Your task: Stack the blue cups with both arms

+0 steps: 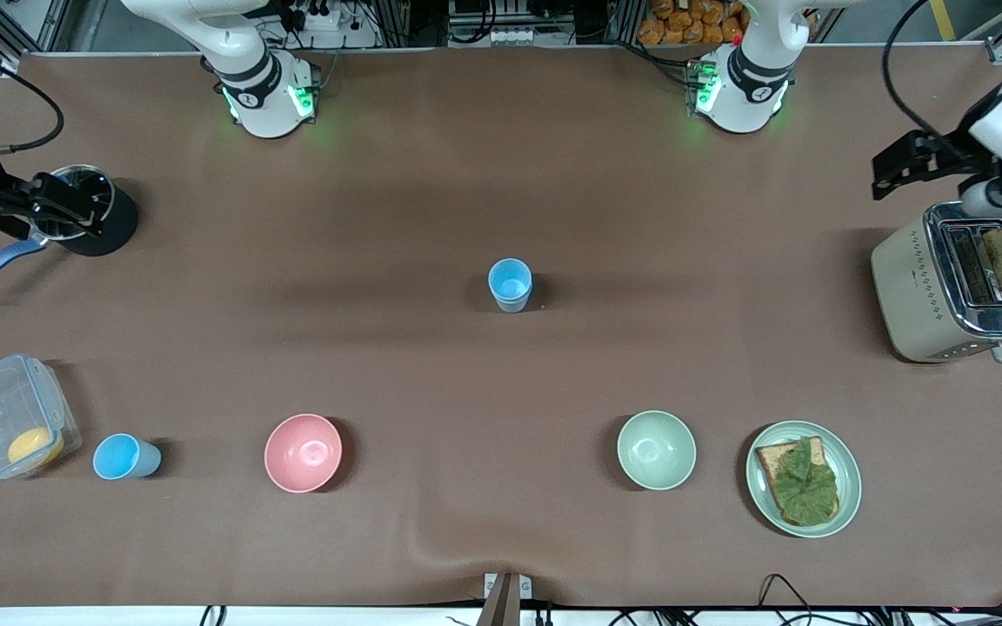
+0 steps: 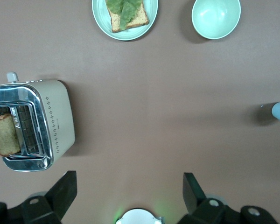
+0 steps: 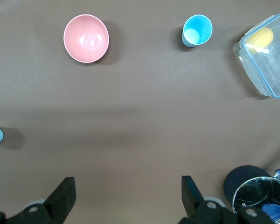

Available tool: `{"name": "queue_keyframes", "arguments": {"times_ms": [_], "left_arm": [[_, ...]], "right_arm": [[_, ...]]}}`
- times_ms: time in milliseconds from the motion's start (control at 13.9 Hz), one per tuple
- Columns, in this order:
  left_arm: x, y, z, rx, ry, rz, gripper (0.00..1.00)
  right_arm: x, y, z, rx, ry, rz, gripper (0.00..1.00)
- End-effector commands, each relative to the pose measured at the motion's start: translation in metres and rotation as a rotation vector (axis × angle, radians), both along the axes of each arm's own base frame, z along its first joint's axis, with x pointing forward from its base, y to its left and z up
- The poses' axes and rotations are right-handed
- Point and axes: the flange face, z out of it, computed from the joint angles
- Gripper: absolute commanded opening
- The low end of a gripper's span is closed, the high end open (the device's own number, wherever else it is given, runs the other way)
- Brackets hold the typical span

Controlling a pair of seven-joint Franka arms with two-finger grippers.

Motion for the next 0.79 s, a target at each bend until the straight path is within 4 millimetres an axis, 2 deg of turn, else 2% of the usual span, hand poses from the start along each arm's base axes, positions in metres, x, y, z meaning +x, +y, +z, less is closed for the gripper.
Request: {"name": "queue_keyframes", "arguments": {"times_ms": [0,576,719], "left_arm": [[-0.0075,0.0027,0.0050,-0.024,0.002,-0.016,1.00],[-0.0053,0.0007,0.0044,-0.047,0.004,-0.019,1.00],[-0.0047,-0.0064,0.0020,-0.046,0.009,-0.029,1.00]], "right_arm": [[-0.0046,-0.0044,0.0034,-0.012,0.000,0.001,1.00],[-0.0040,-0.0054,0.0021,-0.036,0.005,0.008,1.00],[-0.0038,-0.0057,0.0022,-0.039,0.004,0.010,1.00]]}}
